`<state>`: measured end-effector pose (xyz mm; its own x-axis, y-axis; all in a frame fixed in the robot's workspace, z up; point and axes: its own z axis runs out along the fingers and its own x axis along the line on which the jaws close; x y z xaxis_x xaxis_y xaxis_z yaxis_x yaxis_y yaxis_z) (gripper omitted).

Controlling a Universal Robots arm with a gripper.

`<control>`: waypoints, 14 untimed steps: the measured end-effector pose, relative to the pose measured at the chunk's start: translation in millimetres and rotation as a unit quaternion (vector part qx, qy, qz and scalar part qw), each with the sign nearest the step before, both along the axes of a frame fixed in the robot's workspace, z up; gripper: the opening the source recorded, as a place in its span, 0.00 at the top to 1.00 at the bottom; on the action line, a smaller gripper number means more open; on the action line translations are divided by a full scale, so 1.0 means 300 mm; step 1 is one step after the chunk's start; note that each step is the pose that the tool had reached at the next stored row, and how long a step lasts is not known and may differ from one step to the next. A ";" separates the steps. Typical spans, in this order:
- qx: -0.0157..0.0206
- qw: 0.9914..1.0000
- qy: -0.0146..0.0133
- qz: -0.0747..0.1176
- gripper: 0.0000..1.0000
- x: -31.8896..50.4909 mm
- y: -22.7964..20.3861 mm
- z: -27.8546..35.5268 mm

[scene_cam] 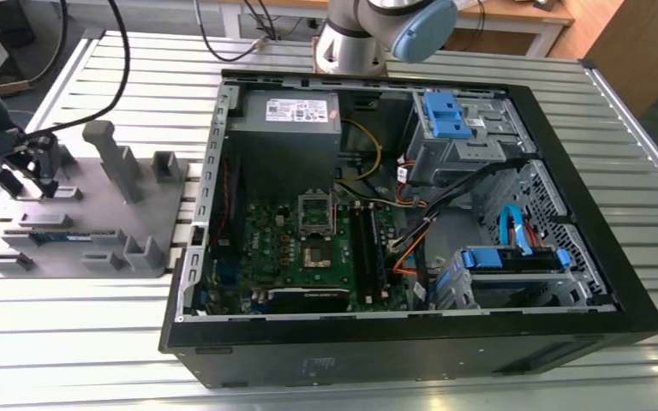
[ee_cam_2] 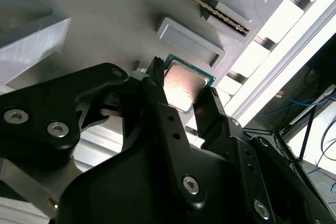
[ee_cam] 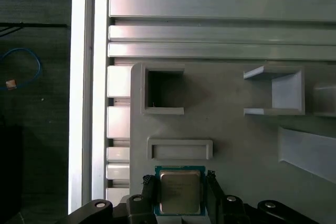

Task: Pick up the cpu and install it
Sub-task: 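Pick up the cpu and move it towards the insertion slot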

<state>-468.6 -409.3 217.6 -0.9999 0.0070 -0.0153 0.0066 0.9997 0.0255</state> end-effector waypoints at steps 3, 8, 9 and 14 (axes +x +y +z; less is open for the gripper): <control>0.000 1.000 0.000 0.000 0.53 0.000 0.000 0.030; 0.000 1.000 0.000 0.000 0.53 0.000 0.000 0.079; 0.000 1.000 0.000 0.000 0.53 0.000 0.000 0.087; 0.000 1.000 0.000 0.000 0.53 0.000 0.000 0.111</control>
<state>-468.5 -409.3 250.8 -0.9999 0.0070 -0.0155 0.0066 0.9996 0.0256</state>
